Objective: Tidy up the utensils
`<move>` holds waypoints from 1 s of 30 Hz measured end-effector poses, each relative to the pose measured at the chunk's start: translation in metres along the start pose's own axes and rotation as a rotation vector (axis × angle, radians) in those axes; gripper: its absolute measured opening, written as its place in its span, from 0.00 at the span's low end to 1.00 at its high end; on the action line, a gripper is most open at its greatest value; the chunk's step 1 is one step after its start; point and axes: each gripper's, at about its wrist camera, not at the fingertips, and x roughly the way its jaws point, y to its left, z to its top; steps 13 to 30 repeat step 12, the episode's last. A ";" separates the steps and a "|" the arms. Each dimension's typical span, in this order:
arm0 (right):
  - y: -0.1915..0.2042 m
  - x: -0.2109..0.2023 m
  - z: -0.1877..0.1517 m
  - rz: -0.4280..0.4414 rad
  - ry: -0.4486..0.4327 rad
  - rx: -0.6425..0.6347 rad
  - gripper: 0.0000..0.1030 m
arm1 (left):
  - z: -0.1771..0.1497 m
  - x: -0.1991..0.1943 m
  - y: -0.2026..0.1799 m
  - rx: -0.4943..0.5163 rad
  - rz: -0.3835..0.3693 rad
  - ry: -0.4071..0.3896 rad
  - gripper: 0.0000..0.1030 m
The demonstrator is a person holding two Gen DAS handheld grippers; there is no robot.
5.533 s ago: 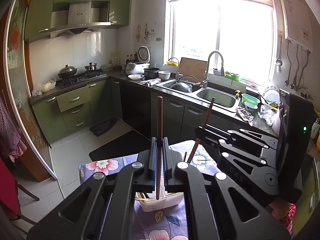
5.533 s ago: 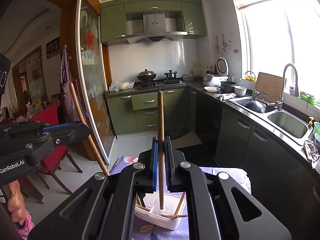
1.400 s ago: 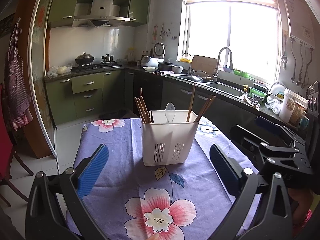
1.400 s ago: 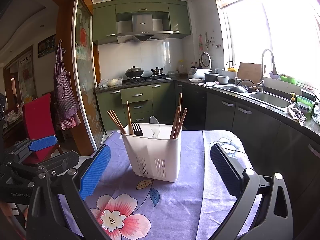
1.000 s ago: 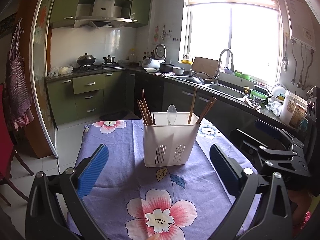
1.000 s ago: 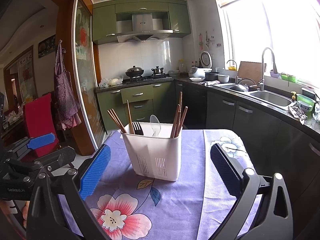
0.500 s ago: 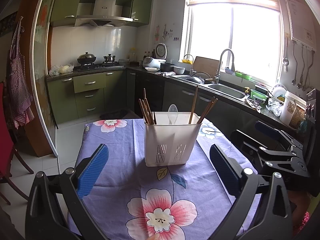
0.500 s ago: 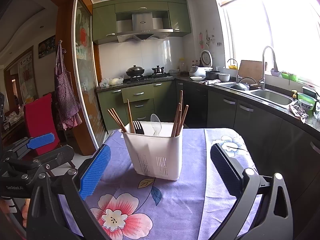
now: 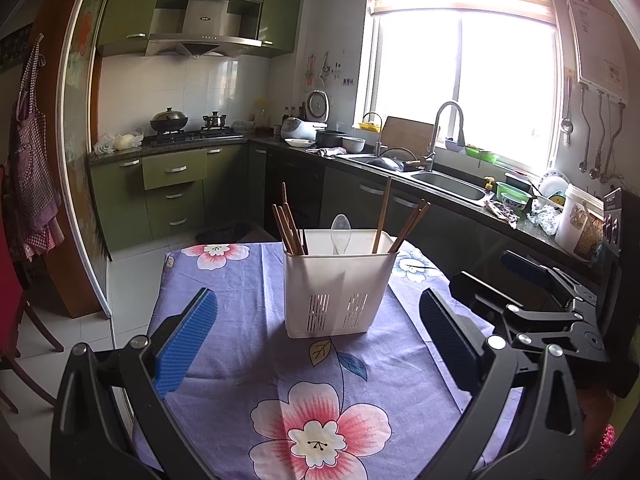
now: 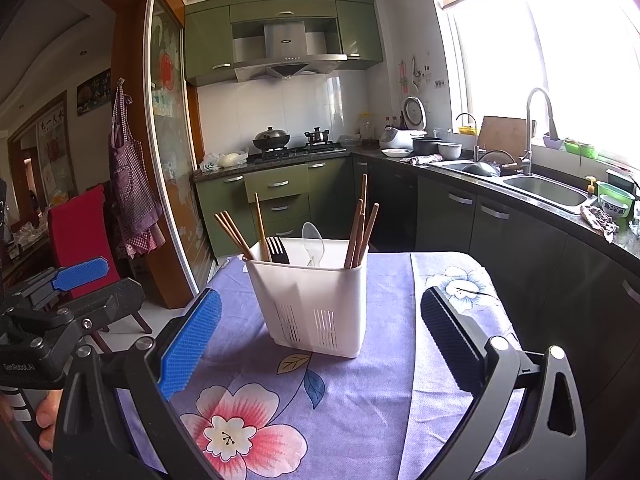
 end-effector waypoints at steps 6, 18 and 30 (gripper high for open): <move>-0.003 0.003 -0.002 -0.001 0.008 0.009 0.96 | 0.000 0.009 0.004 -0.009 0.021 0.027 0.94; -0.006 0.006 -0.003 -0.007 0.018 0.015 0.96 | -0.008 0.026 0.014 -0.029 0.044 0.069 0.94; -0.006 0.006 -0.003 -0.007 0.018 0.015 0.96 | -0.008 0.026 0.014 -0.029 0.044 0.069 0.94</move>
